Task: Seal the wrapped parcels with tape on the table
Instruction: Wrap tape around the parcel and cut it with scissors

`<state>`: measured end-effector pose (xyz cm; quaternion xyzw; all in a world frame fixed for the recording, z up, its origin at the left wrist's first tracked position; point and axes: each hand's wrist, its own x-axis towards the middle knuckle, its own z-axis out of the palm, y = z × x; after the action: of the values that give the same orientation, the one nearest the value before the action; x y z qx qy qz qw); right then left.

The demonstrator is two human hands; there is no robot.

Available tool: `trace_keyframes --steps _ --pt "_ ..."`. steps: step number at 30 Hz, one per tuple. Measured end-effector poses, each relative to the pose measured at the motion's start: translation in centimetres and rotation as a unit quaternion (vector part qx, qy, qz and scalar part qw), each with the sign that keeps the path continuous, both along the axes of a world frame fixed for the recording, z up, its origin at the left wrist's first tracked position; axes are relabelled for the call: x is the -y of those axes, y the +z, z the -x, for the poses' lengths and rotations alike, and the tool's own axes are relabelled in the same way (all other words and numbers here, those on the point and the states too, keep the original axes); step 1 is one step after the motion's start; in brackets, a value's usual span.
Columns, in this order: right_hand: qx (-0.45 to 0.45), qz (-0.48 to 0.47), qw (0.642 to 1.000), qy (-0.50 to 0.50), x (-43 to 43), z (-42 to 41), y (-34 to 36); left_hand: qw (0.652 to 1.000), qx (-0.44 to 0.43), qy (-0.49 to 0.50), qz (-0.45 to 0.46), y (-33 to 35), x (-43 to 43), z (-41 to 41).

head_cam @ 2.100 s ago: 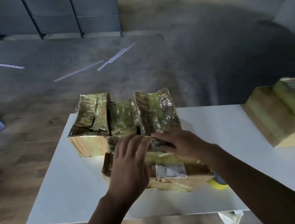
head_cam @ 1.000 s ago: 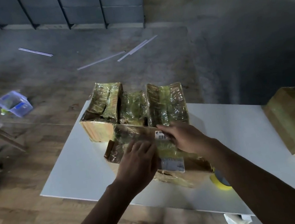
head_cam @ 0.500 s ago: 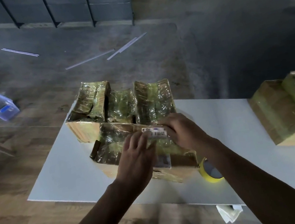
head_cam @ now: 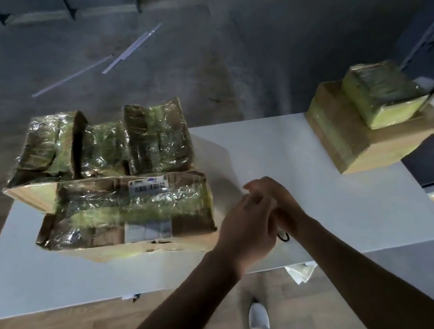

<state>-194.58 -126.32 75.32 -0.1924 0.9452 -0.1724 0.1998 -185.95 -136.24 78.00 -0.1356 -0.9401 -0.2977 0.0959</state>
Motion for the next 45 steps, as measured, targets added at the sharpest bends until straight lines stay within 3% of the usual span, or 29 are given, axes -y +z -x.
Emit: trace_keyframes --steps 3,6,11,19,23,31,38,41,45 --pt "0.023 -0.01 1.0 -0.003 -1.9 -0.2 -2.3 0.995 0.074 0.061 -0.031 -2.1 -2.2 0.1" --pt "-0.003 0.035 0.997 -0.072 -3.8 -0.6 -4.8 0.987 0.101 0.103 -0.076 -4.0 -3.2 0.2" --pt "0.023 -0.011 0.991 -0.133 -5.3 -1.0 -8.0 0.947 0.197 0.228 -0.111 -7.0 -3.2 0.6" --pt "0.035 -0.093 0.982 -0.159 -4.1 -0.8 -9.4 0.903 0.267 0.278 -0.191 -9.0 -2.9 1.1" --pt "0.131 0.004 0.968 -0.215 -4.0 0.0 -10.4 0.881 0.291 0.29 -0.234 -9.0 -2.6 1.2" --pt "0.091 0.157 0.943 -0.278 -3.4 1.1 -5.9 0.92 0.259 0.248 -0.161 -4.5 -2.5 2.6" --pt "0.048 0.235 0.932 -0.27 -2.3 2.8 0.0 0.926 0.145 0.264 -0.229 2.0 0.1 6.0" --pt "0.011 0.27 0.926 -0.263 -1.5 2.9 2.0 0.917 0.123 0.295 -0.24 3.4 2.8 6.4" --pt "-0.037 0.302 0.922 -0.238 0.6 2.9 4.2 0.874 0.155 0.337 -0.315 4.9 6.3 6.3"
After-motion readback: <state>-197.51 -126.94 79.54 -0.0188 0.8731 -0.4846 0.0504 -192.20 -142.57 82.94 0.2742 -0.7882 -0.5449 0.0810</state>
